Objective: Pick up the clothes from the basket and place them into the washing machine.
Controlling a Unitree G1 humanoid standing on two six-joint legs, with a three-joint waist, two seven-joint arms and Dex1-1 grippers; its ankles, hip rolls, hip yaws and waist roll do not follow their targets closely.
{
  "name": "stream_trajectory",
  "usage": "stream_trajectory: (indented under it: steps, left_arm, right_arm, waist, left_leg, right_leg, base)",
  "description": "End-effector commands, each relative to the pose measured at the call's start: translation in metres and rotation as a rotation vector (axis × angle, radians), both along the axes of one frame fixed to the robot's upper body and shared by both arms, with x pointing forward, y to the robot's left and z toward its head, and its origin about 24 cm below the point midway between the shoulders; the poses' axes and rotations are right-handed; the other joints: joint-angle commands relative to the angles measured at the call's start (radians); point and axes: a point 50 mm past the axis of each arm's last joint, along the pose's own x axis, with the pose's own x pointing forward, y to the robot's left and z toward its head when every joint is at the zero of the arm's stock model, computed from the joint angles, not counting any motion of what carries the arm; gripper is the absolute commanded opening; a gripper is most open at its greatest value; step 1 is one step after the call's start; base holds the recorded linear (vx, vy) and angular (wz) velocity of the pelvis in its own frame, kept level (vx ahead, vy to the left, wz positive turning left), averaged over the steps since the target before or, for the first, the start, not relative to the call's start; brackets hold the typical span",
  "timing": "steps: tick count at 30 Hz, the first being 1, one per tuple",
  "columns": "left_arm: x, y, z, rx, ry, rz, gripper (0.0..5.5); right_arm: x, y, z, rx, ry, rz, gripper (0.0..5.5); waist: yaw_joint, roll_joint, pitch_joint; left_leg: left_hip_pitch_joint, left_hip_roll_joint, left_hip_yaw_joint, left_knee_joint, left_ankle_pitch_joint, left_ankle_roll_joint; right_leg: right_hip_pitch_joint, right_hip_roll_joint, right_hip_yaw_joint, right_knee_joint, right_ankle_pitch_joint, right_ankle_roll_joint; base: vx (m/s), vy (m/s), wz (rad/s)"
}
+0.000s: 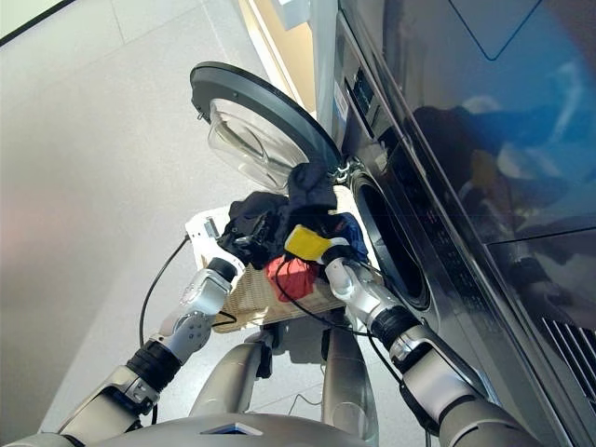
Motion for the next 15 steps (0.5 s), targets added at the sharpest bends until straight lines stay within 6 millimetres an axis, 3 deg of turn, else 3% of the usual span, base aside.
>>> stream_trajectory:
  steps: [1,6,7,10,15]
  left_arm:
    - [0.001,0.017,0.019,0.039,-0.115,0.139,5.50]
    - [0.001,0.036,0.001,0.139,-0.031,0.241,5.50]
    - [0.001,0.037,-0.004,0.141,-0.009,0.258,5.50]
    - [0.001,0.041,-0.015,0.159,0.049,0.302,5.50]
    - [0.003,0.044,-0.023,0.231,0.092,0.329,5.50]
  right_arm:
    - [0.007,0.014,0.018,0.230,-0.076,-0.037,0.00]
    - [0.011,-0.009,0.022,0.422,-0.090,-0.181,0.00]
    - [0.012,-0.013,0.025,0.483,-0.100,-0.217,0.00]
    - [0.017,-0.025,0.035,0.696,-0.154,-0.335,0.00]
    - [0.033,-0.054,0.067,0.996,-0.319,-0.498,0.00]
  waist:
    - [0.004,-0.017,-0.006]
    - [0.009,0.004,0.021]
    - [0.013,0.012,0.024]
    - [0.019,0.023,0.041]
    - [0.027,0.054,0.062]
  left_leg:
    - [-0.075,-0.045,-0.006,0.038,0.024,0.030]
    - [-0.131,-0.051,0.001,0.066,0.027,0.032]
    - [-0.135,-0.048,-0.003,0.083,-0.005,0.029]
    - [-0.196,-0.047,0.001,0.135,-0.020,0.037]
    - [-0.294,-0.042,0.008,0.203,-0.039,0.040]
  right_leg:
    - [0.062,0.010,-0.013,-0.085,0.021,0.038]
    - [-0.003,0.005,-0.008,-0.048,0.018,0.035]
    - [-0.009,0.009,-0.003,-0.031,-0.009,0.039]
    - [-0.068,0.010,0.003,0.012,-0.018,0.033]
    - [-0.174,0.005,0.011,0.078,-0.032,0.025]
  base:
    - [0.000,0.000,0.000]
    - [-0.023,0.015,0.006]
    - [0.000,0.000,0.000]
    - [-0.036,0.009,0.015]
    - [0.000,0.000,0.000]
